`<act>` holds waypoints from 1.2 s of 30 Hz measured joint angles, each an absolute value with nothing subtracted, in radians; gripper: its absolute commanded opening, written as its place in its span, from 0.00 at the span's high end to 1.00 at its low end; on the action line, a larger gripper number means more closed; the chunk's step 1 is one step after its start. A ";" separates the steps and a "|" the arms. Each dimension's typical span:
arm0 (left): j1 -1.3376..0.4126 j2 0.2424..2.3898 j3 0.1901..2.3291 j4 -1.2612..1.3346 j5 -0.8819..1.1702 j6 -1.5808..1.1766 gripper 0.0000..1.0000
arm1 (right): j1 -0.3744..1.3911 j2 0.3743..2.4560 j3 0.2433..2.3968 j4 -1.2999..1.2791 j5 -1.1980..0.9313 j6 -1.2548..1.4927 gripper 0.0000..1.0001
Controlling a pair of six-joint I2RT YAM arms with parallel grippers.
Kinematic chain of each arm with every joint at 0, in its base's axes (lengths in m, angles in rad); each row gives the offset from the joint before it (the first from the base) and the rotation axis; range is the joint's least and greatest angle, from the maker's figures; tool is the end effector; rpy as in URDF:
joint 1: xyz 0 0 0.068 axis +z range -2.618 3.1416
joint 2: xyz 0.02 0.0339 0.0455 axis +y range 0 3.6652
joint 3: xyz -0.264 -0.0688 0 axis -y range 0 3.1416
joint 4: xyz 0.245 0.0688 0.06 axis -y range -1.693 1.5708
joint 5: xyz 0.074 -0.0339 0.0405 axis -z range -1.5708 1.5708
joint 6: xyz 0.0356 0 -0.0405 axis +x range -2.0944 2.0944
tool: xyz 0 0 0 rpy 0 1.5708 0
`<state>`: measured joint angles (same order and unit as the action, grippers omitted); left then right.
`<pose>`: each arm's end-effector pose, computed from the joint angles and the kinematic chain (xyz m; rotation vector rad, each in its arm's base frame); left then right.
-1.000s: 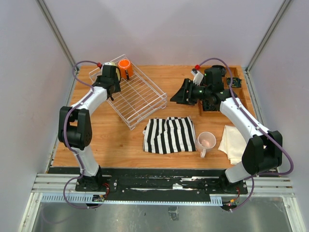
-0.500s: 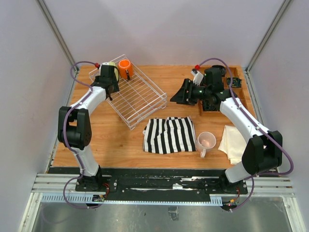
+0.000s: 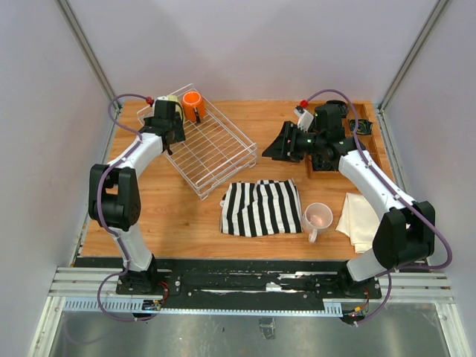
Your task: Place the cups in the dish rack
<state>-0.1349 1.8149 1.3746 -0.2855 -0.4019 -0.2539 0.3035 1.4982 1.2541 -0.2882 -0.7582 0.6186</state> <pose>0.4090 -0.0415 0.2487 -0.3365 2.2144 0.2521 0.3163 0.1247 0.3251 -0.1478 2.2244 1.3282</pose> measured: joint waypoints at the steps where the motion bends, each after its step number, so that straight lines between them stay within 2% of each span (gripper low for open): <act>1: -0.135 1.813 1.375 -0.286 -0.400 -0.251 0.22 | 0.303 1.498 1.254 -0.289 -0.758 0.618 0.44; 11: -0.134 1.760 1.383 -0.334 -0.375 -0.248 0.19 | 0.303 1.491 1.253 -0.428 -0.677 0.513 0.43; 20: -0.194 1.652 1.518 -0.432 -0.321 -0.261 0.18 | 0.319 1.415 1.249 -0.841 -0.306 0.369 0.42; 27: -0.256 1.508 1.491 -0.459 -0.151 -0.356 0.18 | 0.321 1.286 1.158 -0.971 -0.191 0.366 0.42; 36: -0.256 1.398 1.351 -0.432 0.160 -0.547 0.18 | 0.323 1.229 1.028 -0.986 -0.163 0.391 0.42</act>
<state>-0.2558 1.3983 1.3510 -0.4320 0.1596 -0.5472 0.3233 1.2289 1.0275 -0.9859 -0.1635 0.3908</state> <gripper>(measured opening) 0.820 0.580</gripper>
